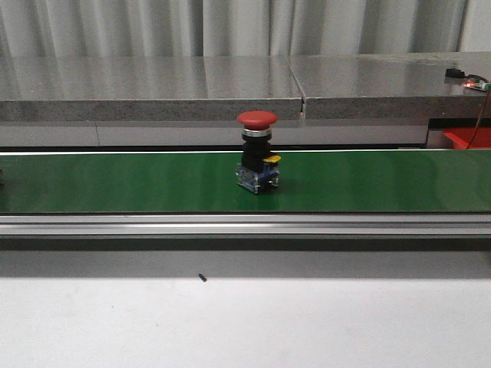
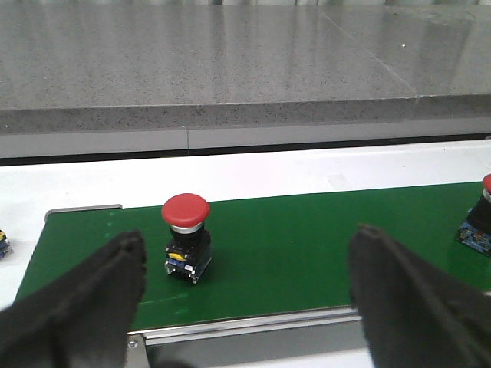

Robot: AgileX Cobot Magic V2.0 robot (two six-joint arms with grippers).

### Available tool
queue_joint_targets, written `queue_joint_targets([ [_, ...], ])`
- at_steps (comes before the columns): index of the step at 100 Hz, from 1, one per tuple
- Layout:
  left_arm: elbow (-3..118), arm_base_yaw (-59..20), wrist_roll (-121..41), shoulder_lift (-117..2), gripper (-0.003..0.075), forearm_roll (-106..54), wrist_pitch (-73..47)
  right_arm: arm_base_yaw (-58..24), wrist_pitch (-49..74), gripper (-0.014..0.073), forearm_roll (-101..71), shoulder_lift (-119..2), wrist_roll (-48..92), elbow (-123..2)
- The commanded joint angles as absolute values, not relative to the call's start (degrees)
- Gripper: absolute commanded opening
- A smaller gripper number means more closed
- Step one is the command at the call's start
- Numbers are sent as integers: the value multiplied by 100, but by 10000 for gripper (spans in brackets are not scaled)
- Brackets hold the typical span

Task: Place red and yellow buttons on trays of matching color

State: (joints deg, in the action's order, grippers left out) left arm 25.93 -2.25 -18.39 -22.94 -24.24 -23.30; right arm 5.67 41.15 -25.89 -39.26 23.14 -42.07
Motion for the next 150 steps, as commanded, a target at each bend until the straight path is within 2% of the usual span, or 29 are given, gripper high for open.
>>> queue_joint_targets([
  [1,2688,-283,-1808,-2303,293,-2562,-1878,562,3794,-68,-2684,-3905,2367,-4363],
  [11,2688,-283,-1808,-2303,83,-2562,-1878,562,3794,-68,-2684,-3905,2367,-4363],
  [17,2688,-283,-1808,-2303,-17,-2562,-1878,562,3794,-68,-2684,-3905,2367,-4363],
  [54,2688,-283,-1808,-2303,-20,-2562,-1878,562,3808,-66,-2689,-3932,2367,-4363],
  [66,2688,-283,-1808,-2303,-20,-2562,-1878,562,3871,-23,-2703,-3970,2367,-4363],
  [75,2688,-283,-1808,-2303,-20,-2562,-1878,562,3926,123,-2732,-3970,2367,-4363],
  [92,2688,-283,-1808,-2303,-20,-2562,-1878,562,3861,542,-2864,-3970,2362,-4363],
  [97,2688,-283,-1808,-2303,-20,-2562,-1878,562,3830,622,-2984,-3970,2362,-4363],
  [102,2688,-283,-1808,-2303,-20,-2562,-1878,562,3791,664,-3115,-3970,2362,-4363],
  [123,2688,-283,-1808,-2303,-20,-2562,-1878,562,4000,664,-3236,-4344,2362,-4543],
  [150,2688,-283,-1808,-2303,-20,-2562,-1878,520,4198,630,-3230,-5608,2362,-5224],
])
